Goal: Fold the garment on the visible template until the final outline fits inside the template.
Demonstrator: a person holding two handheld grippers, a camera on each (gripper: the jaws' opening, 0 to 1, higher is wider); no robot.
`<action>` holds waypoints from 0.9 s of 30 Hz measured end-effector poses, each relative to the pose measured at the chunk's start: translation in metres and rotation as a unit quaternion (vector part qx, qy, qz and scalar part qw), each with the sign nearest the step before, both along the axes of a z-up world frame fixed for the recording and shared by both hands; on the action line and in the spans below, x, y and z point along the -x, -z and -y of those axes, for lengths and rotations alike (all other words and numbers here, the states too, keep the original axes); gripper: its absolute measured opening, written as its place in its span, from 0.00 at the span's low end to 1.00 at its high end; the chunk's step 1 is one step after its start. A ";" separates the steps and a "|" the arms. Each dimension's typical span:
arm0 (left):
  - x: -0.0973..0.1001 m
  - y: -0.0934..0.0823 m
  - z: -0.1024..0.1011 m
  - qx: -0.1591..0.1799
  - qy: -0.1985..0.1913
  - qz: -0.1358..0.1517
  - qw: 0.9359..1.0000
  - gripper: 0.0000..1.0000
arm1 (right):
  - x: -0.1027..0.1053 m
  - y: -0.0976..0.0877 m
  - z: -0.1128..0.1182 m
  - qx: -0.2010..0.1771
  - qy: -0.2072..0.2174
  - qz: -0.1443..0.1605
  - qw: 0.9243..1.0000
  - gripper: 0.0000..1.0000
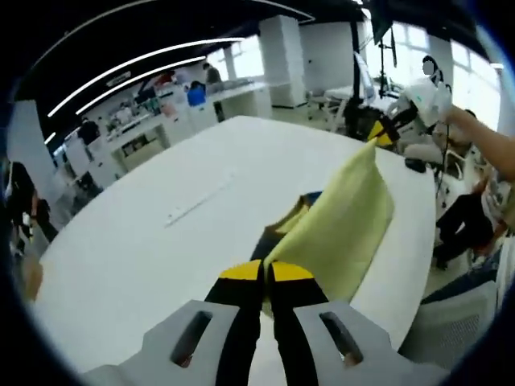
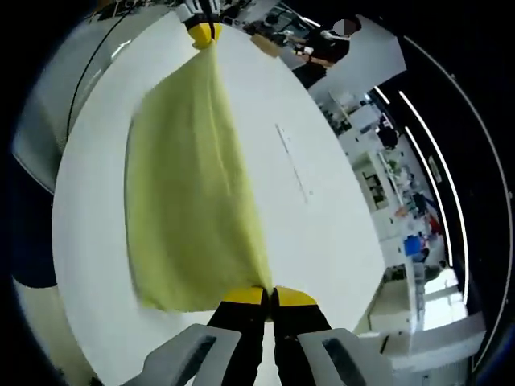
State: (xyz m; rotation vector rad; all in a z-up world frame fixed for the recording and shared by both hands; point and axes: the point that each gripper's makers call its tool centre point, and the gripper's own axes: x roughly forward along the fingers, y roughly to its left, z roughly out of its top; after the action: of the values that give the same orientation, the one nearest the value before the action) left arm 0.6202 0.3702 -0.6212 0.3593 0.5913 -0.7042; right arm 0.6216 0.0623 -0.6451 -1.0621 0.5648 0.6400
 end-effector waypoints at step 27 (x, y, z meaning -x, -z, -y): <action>-0.071 0.120 -0.003 -0.023 0.000 -0.019 1.000 0.01 | -0.066 0.118 -0.002 -0.059 0.055 -0.089 0.993 0.00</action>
State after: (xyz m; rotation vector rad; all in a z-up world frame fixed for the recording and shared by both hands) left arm 0.6913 0.3730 -0.7416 0.3889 0.6450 -0.7001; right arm 0.6873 0.0642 -0.7628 -0.8622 0.7278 0.6664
